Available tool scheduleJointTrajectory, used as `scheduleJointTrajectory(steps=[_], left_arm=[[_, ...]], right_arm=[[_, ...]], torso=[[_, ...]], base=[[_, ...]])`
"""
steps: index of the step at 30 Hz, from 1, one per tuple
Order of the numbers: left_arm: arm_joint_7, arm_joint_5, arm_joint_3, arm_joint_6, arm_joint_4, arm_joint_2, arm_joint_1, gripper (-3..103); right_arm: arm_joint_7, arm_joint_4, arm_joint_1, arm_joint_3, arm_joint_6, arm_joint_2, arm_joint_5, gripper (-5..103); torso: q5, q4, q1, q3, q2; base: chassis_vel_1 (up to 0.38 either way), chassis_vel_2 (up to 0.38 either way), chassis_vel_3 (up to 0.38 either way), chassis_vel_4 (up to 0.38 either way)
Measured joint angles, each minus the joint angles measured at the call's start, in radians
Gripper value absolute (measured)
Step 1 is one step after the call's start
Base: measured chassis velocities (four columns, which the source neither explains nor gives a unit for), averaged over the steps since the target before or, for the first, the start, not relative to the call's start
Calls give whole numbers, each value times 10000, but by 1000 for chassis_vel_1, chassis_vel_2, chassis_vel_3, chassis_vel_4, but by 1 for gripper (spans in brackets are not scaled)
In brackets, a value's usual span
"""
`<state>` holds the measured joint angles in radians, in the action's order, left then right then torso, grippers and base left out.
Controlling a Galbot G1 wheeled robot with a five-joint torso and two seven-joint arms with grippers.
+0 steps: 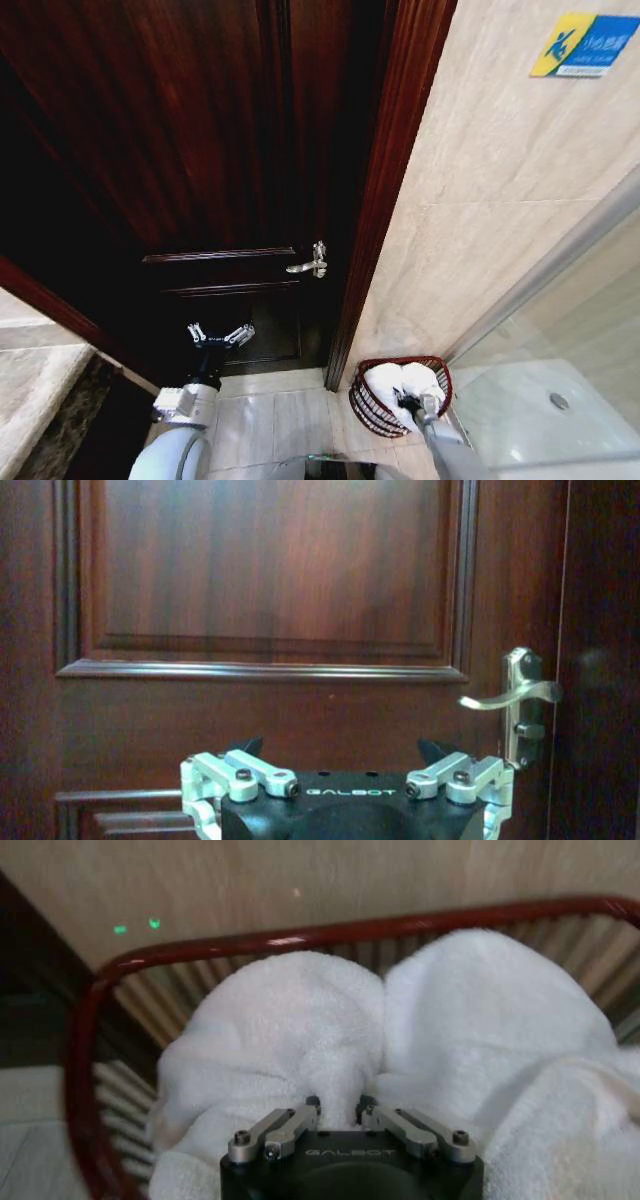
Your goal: Discard the used towel into the hamper.
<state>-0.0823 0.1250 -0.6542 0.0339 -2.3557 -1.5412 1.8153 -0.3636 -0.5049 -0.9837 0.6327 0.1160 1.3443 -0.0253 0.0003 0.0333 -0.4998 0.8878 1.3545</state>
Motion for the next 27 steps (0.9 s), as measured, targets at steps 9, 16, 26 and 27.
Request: scheduleJointTrajectory(steps=[9, 16, 26, 27], left_arm=[[0, 0, 0, 0, 0, 0, 1, 100], [0, 0, 0, 0, 0, 1, 0, 100], [0, 0, 0, 0, 0, 0, 0, 100], [0, 0, 0, 0, 0, 0, 0, 100]], right_arm=[[124, 252, 524, -81, -593, -201, 16, 13], [241, 808, 1317, -166, -1009, -188, 241, 13], [318, 1974, 2355, -147, -1311, 18, 475, 13], [310, 2133, 2475, -134, -1345, 19, 528, 13]], torso=[[1, -4, 189, -226, -433], [-4, -8, 212, -253, -480], [-4, -4, 208, -250, -470], [-3, -1, 208, -249, -467]], base=[[17, 5, -1, 13], [0, 0, 0, 0], [0, 0, 0, 0], [0, 0, 0, 0]])
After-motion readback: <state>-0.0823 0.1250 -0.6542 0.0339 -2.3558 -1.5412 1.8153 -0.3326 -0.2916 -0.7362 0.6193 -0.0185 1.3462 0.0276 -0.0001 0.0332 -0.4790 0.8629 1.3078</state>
